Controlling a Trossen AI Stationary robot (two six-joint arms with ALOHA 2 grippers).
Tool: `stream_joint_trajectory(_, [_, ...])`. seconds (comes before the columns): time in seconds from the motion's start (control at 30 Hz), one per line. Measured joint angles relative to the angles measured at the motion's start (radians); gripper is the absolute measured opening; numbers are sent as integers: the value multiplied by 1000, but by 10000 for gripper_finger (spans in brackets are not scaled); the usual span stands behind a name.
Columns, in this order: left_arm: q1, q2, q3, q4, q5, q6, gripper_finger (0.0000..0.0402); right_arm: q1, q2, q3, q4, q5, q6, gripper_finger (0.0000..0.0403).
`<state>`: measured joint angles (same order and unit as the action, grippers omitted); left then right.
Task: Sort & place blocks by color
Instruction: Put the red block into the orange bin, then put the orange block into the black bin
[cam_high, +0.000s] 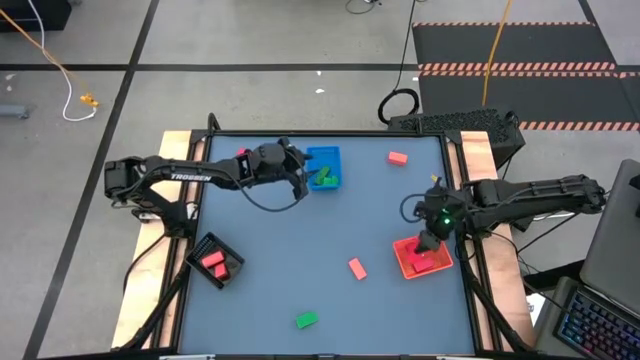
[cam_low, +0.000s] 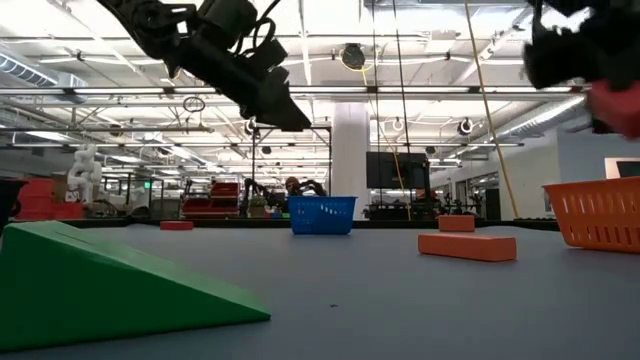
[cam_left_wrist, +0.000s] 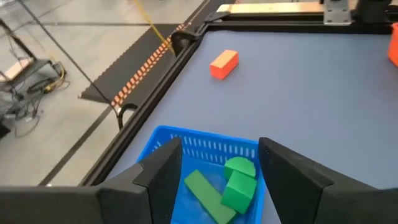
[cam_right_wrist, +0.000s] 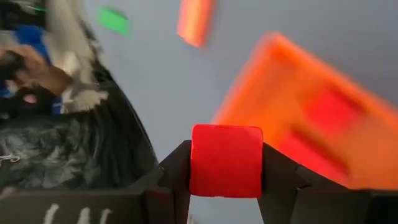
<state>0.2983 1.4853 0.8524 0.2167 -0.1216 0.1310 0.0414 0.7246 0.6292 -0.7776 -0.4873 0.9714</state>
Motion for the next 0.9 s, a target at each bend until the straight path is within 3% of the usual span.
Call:
stream_joint_trajectory(0.23, [11,0,-4,-6,1,10,214,0,0,0,-237,-33,91,132])
stream_joint_trajectory(0.73, [17,0,-3,-48,1,44,214,0,0,0,-209,43,66,189])
stream_joint_trajectory(0.9, [17,0,-3,-58,1,42,214,0,0,0,-74,67,7,203])
